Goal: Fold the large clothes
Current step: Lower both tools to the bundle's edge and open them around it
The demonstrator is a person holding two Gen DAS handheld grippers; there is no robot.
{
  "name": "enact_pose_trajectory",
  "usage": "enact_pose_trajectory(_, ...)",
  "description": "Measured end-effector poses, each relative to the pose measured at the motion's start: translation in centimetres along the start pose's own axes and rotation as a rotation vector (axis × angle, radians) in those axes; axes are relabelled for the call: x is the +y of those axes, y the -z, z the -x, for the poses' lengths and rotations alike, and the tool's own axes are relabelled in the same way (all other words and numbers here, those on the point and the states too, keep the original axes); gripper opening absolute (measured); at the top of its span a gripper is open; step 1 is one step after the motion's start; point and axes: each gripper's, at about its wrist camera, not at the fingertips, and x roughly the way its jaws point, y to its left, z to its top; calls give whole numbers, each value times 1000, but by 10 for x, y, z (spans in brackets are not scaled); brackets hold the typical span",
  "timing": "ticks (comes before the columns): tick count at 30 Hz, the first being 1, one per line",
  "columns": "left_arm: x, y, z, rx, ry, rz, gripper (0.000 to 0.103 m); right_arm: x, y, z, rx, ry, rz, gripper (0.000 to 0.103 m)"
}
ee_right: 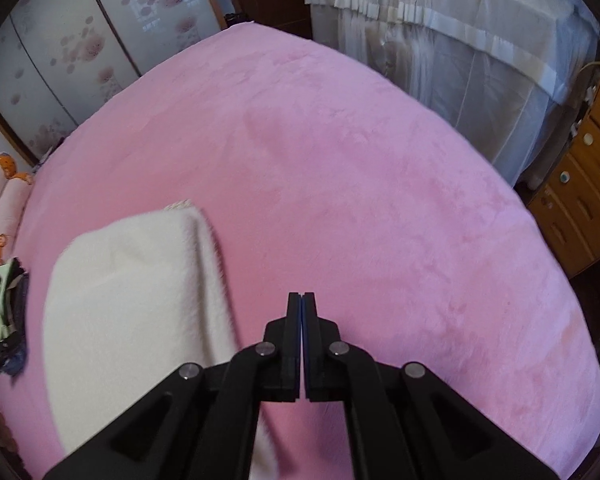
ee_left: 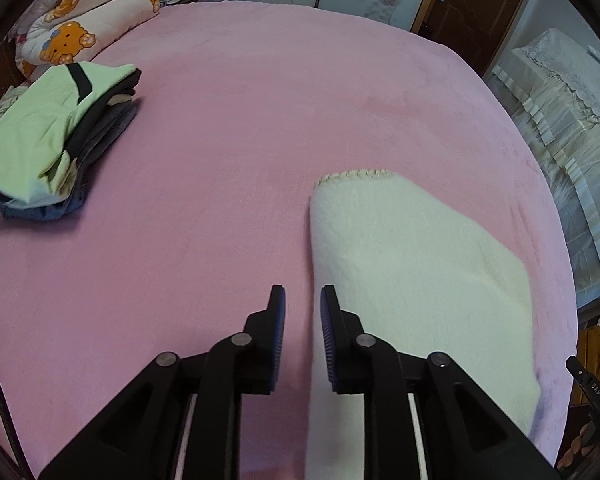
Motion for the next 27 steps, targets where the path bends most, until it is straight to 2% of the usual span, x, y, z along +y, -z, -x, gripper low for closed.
enact_pose_trajectory(4,-3,23,15,32,-17,-8,19,4,18,12,47,-45,-5,0)
enact_pose_trajectory(6,-4,32,18,58,-18,-5,23,6,26,15,70,-71,-9,0)
enact_pose_trajectory(8,-7,42,22,83,-18,-1,38,10,34,16,102,-101,-12,2)
enact_pose_trajectory(10,-13,50,27,84,-20,-5,48,14,42,13,139,-127,-17,2)
enact_pose_trajectory(12,-20,58,32,86,-30,-14,54,17,49,11,169,-150,-24,2)
enact_pose_trajectory(14,-26,63,33,103,-41,-22,68,21,53,9,194,-167,-29,2)
enact_pose_trajectory(17,-35,72,34,142,-24,-22,77,27,57,7,212,-155,-23,2)
enact_pose_trajectory(19,-41,78,33,181,-19,-30,78,32,57,7,221,-144,-15,2)
enact_pose_trajectory(20,-45,81,33,194,-28,-40,78,34,57,8,229,-139,-14,5)
enact_pose_trajectory(22,-53,87,34,202,-54,-66,79,39,58,8,247,-123,-10,17)
enact_pose_trajectory(23,-57,90,34,206,-66,-83,80,41,60,9,261,-121,-8,30)
enact_pose_trajectory(24,-61,93,34,211,-75,-99,80,44,62,10,275,-124,-7,37)
enact_pose_trajectory(27,-69,97,36,226,-91,-132,81,50,67,15,302,-141,-17,41)
